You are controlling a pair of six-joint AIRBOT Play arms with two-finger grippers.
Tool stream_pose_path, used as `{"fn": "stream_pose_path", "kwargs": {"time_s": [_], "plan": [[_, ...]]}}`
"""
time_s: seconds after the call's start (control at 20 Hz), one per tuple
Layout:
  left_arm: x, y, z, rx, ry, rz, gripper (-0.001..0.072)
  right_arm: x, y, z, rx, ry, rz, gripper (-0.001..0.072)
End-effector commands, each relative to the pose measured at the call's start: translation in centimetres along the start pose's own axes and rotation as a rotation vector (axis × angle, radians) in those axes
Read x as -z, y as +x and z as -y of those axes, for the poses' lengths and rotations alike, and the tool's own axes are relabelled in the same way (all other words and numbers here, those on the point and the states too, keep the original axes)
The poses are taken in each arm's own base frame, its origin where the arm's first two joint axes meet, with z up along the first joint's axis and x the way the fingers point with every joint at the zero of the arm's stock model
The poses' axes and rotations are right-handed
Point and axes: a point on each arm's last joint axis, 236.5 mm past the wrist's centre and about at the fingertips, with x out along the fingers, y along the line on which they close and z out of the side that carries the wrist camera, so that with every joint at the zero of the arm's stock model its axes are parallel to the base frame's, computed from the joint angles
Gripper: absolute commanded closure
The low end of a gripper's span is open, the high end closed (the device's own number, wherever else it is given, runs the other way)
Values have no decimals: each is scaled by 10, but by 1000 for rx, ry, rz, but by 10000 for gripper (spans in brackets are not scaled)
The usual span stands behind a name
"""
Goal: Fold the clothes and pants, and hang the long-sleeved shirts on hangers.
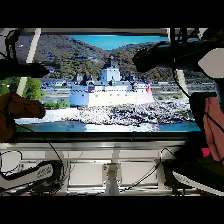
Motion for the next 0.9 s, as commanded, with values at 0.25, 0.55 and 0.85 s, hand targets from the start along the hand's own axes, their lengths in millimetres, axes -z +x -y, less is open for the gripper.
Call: {"fn": "stream_pose_path", "kwargs": {"time_s": [0.25,0.55,0.85], "plan": [[0,0,0,-1,1,1,687,0,0,-1,-1,-1,1,287],[0,0,0,-1,1,1,687,0,0,-1,-1,-1,1,287],[-28,-1,-9,-35,-10,116,624,0,0,-1,-2,0,2,287]]}}
